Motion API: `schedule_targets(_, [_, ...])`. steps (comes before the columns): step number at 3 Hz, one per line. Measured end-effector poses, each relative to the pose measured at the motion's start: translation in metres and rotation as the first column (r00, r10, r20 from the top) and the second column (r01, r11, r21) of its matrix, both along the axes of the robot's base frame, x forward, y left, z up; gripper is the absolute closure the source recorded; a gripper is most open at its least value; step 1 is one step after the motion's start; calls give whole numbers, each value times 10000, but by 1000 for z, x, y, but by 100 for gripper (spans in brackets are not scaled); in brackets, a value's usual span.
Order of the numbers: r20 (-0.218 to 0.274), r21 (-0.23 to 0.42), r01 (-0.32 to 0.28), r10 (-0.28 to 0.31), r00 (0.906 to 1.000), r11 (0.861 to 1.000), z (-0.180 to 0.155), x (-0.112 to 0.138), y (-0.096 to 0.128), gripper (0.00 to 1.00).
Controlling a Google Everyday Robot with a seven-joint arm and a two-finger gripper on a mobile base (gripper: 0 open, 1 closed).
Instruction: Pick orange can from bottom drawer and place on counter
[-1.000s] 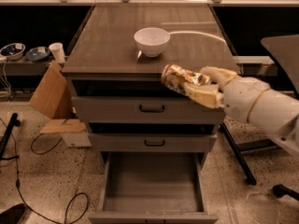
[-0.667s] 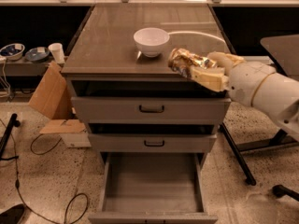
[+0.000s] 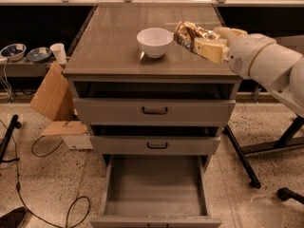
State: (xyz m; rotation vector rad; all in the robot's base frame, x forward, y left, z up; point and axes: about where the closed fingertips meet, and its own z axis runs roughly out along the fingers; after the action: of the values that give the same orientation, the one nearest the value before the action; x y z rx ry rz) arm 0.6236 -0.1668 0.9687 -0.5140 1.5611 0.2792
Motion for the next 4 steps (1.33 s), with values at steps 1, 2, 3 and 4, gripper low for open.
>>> schedule_targets(1, [-67, 275, 395, -393, 9992, 9988, 9, 29, 4, 100])
schedule_targets(2, [-293, 515, 767, -752, 9967, 9957, 9, 62, 2, 100])
schedule_targets(3, [-606, 626, 1093, -1055, 9926, 9920, -7, 93, -18, 100])
schedule_targets(4, [-820, 805, 1409, -1343, 9875, 9867, -24, 113, -47, 100])
